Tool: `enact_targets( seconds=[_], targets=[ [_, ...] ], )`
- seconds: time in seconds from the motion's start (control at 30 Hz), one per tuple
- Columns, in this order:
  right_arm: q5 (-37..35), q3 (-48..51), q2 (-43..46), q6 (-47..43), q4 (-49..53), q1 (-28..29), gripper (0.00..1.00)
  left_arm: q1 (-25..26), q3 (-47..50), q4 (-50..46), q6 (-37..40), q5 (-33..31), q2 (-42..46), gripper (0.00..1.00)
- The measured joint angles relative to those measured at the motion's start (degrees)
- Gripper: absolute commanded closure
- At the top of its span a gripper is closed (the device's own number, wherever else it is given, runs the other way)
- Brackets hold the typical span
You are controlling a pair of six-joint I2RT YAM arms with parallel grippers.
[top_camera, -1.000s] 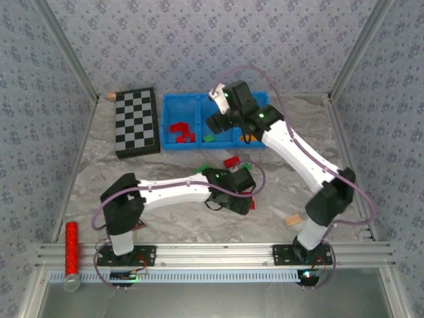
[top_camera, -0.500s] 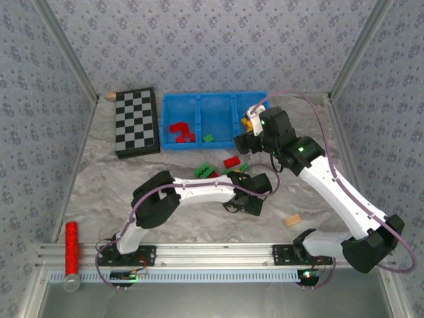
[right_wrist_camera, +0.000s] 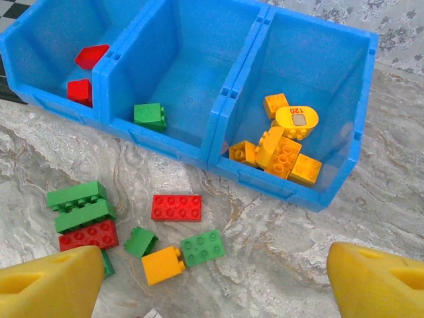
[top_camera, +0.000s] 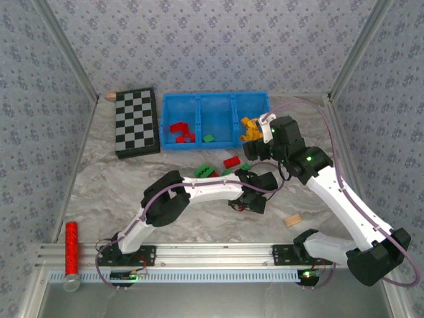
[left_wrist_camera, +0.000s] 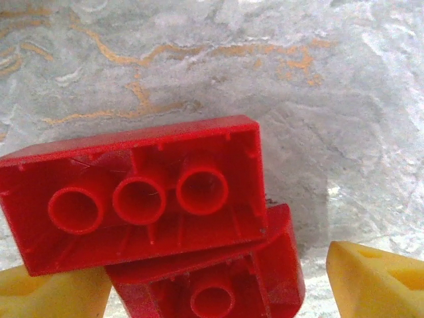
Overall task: Sort the legos into containers by color
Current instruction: Pick up the lego from the middle-left of the table, then place the lego in the container.
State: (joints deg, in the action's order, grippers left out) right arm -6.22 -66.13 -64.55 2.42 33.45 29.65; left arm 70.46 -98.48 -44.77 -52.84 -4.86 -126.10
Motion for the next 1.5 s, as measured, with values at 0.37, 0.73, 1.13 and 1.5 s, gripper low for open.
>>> enact_targets(
  seconds=[0.37,0.73,1.13,1.5],
  targets=[
    [4.31,3.32,3.93,6.82,0.96,-7.74,0.15,-0.76,5.35,3.65,-2.21,0.09,2.99,0.41],
    [12.37,12.81,5.03,17.97,-1.68,-14.43,0.15,-4.09,15.8,1.66,-0.11,0.68,12.24,0.42],
    [14.86,18.53,-6.43,32.83,-11.93,-5.84,0.18,-23.91,12.94,-2.95,13.27,-7.04,37.05,0.42],
    [5.95,11.8,-16.61,40.24,-10.29,-0.52,0.27,-43.1,11.65,3.63,23.56,-9.38,34.86,0.42]
  ],
)
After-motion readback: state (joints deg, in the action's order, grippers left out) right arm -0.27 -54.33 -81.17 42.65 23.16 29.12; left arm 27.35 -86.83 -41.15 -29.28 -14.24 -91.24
